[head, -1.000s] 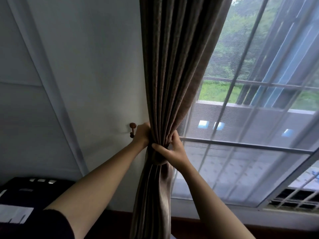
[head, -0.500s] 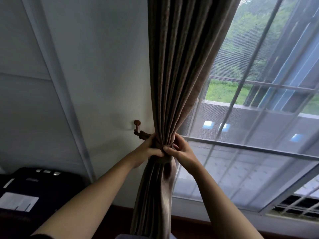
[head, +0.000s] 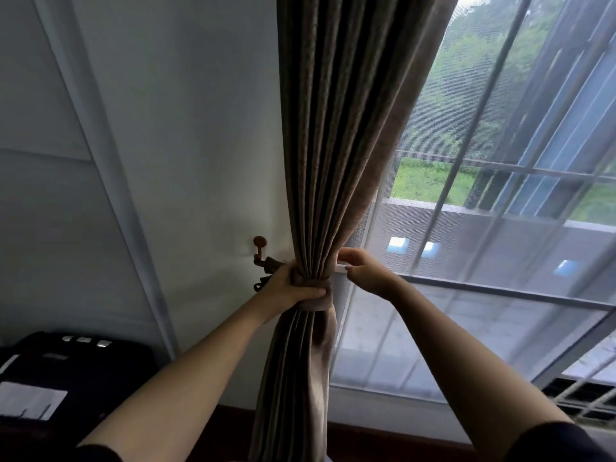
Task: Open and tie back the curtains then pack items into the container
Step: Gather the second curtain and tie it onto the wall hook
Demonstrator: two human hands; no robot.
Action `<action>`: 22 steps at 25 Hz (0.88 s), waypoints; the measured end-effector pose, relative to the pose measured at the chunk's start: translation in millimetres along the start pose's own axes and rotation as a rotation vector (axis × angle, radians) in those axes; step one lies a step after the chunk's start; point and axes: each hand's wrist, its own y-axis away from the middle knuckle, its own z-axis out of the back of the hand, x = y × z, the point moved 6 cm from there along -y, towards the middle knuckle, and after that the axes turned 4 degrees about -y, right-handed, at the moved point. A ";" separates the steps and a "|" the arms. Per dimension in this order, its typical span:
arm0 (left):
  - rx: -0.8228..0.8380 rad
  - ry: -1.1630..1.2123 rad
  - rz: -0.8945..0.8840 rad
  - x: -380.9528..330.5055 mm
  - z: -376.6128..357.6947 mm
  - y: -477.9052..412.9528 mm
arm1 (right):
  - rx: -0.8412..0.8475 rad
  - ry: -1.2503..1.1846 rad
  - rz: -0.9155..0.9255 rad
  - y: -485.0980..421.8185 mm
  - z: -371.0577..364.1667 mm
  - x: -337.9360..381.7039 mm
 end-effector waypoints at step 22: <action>0.039 -0.130 -0.055 -12.9 3.0 12.4 | 0.083 0.686 0.132 -1.1 -2.8 13.4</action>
